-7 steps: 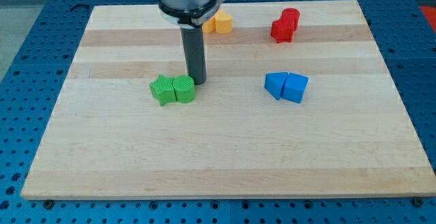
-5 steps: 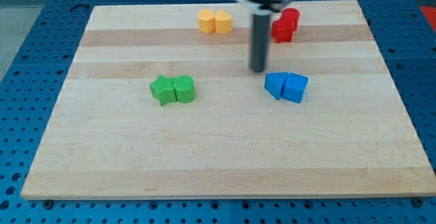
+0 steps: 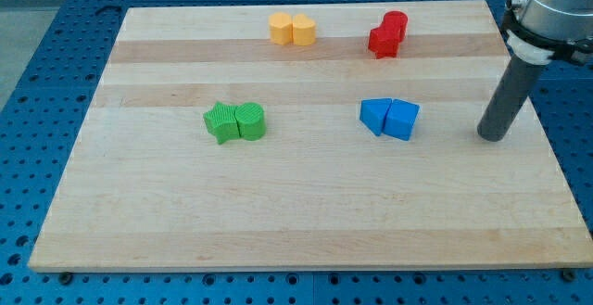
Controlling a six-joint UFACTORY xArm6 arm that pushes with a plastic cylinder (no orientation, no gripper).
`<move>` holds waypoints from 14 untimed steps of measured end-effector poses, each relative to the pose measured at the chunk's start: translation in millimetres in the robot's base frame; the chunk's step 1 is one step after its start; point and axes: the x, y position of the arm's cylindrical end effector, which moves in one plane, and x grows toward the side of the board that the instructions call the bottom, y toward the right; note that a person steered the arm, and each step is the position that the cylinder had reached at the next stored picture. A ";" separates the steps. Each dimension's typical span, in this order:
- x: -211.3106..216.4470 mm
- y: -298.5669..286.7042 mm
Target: Move the blue cube along with the blue triangle towards the center of the board
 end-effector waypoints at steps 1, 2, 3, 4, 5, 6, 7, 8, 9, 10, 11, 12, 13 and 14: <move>-14.2 -9.5; -26.4 -26.4; -26.2 -45.0; -13.8 -53.2; -7.2 -54.8; -7.4 -81.3; -10.2 -109.3; -14.1 -127.6; -21.2 -128.0; -33.0 -128.0; -43.3 -128.0; -52.5 -128.0; -55.6 -130.1; -55.6 -134.2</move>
